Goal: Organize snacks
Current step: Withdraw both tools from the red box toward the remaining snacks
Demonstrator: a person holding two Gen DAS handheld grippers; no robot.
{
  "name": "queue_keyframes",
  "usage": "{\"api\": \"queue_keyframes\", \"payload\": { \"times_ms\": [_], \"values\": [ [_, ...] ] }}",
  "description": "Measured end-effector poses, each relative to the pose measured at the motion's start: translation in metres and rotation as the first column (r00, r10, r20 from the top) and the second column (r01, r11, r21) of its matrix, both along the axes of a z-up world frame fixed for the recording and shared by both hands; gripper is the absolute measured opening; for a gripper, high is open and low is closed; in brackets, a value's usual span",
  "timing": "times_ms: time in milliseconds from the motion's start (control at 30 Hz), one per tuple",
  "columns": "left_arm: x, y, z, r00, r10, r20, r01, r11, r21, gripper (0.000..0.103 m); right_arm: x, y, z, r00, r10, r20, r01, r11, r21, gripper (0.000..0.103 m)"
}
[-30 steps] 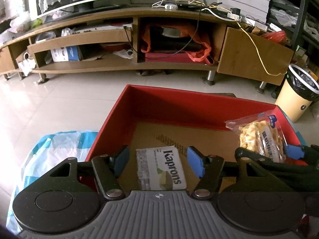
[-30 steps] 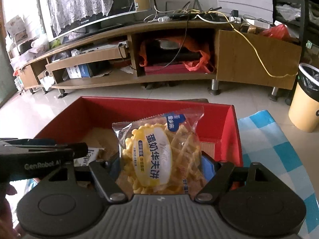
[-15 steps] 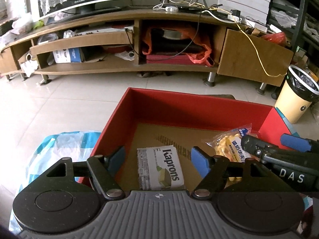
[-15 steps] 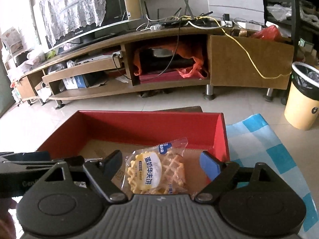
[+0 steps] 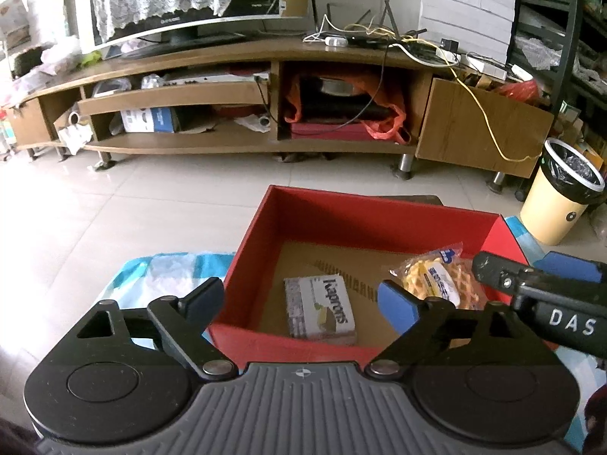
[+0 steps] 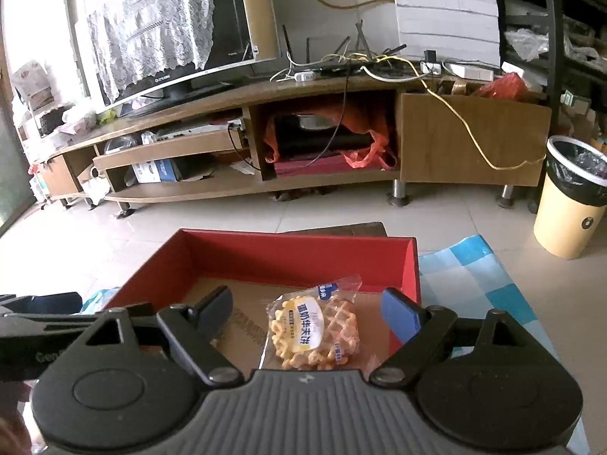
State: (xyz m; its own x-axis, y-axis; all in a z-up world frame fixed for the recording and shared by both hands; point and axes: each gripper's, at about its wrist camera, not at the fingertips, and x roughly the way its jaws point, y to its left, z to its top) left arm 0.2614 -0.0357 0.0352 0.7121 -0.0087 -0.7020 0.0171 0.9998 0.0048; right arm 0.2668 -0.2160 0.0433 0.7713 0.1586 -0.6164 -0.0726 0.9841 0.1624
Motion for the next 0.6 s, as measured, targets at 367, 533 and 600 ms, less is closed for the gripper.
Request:
{"api": "queue_keyframes", "payload": {
  "times_ms": [367,533,600],
  "values": [
    [-0.044,0.016,0.002,0.998,-0.027,-0.049,0.026,1.000,-0.011,0.103,-0.040,0.008,0.022,0.999,0.040,0.009,-0.040,0.999,-0.020,0.083],
    [-0.059,0.037,-0.005,0.996,-0.008,-0.087,0.008,1.000,-0.004,0.103,-0.059,0.017,0.019,0.996,0.089,-0.007,-0.089,0.994,-0.070,0.083],
    [-0.065,0.049,-0.010,0.994,0.018,-0.108,-0.017,1.000,0.004,0.103,-0.063,0.019,0.016,0.995,0.099,-0.020,-0.100,0.992,-0.079,0.083]
  ]
}}
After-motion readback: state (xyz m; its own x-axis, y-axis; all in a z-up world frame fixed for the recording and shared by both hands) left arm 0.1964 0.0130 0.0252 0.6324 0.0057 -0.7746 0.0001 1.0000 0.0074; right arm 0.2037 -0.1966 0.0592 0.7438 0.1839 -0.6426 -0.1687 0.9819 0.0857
